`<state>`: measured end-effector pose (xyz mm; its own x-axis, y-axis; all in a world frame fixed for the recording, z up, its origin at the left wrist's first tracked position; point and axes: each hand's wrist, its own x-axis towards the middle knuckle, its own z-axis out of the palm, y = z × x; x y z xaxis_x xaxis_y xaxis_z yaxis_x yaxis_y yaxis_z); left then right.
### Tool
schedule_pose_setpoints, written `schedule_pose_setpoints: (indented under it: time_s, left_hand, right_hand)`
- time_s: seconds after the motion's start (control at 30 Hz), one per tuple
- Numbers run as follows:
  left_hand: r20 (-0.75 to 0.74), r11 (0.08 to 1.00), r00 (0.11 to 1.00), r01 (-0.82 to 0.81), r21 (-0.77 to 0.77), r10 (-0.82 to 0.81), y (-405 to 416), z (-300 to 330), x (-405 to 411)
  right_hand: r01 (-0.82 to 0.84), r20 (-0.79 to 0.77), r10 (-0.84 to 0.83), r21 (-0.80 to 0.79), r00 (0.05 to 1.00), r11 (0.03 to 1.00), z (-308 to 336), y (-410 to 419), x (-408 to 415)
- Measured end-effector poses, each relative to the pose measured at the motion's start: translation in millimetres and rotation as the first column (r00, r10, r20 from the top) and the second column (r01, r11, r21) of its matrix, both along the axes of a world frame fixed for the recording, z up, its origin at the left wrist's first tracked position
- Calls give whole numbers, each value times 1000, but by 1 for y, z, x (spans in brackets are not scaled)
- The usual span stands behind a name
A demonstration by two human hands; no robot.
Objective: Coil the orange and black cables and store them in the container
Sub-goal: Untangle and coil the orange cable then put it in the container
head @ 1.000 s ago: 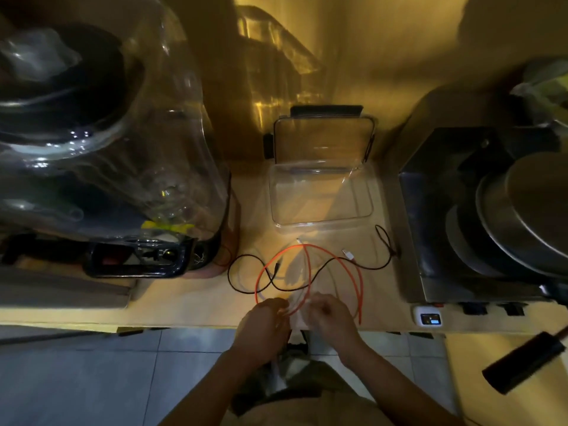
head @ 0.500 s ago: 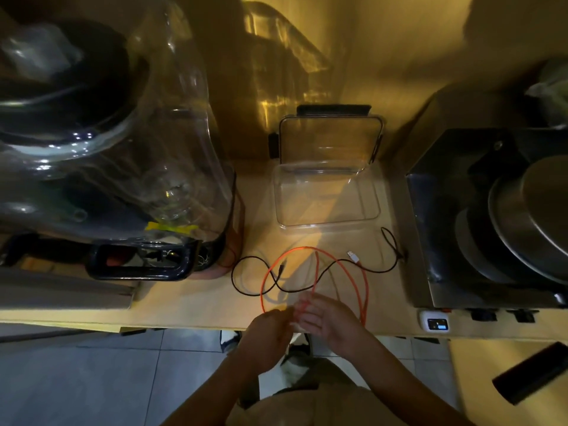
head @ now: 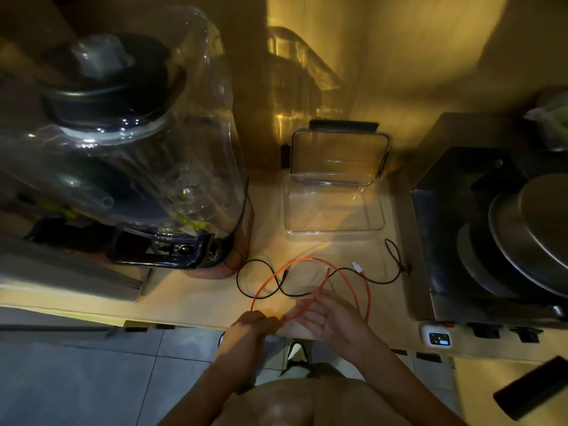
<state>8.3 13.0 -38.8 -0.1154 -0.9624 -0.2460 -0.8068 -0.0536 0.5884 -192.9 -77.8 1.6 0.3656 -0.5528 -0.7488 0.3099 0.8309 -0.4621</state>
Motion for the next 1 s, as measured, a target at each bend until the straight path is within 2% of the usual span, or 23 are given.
schedule_pose_setpoints:
  time_s: [0.07,0.23,0.37,0.53,0.63,0.77,0.83,0.87,0.93,1.0]
  left_hand:
    - [64,1000,998,-2,-9,2,0,2,5]
    - [13,962,982,-182,-202,188,-1,8,9]
    - [-21,918,959,-276,-284,282,-4,12,15]
    - [-107,859,919,-393,-328,379,-4,15,20]
    - [-130,837,905,-425,-346,406,-3,15,19]
    - [-219,787,837,-547,-285,502,-7,17,14]
    - [-268,726,736,-670,-154,622,-11,21,8]
    - [-300,669,645,-743,-33,702,-15,24,5]
    - [-408,546,417,-789,280,812,-25,37,-5]
    - [-530,489,168,-674,553,831,-34,52,-16]
  right_hand:
    - [47,15,-47,8,999,999,2,-3,-3]
    - [142,5,-143,60,990,988,12,-9,-3]
    - [193,-12,-192,52,981,980,17,-10,-6]
    - [227,-12,-227,24,974,974,22,-9,-13]
    - [179,12,-179,-5,984,984,25,-8,-19]
    - [117,34,-115,-81,993,990,33,-6,-26]
    - [83,50,-77,-119,996,989,36,-5,-30]
    - [72,67,-63,-131,996,989,37,-4,-32]
    - [51,113,-34,-155,993,986,38,-2,-34]
    - [16,134,10,-190,991,982,39,1,-33]
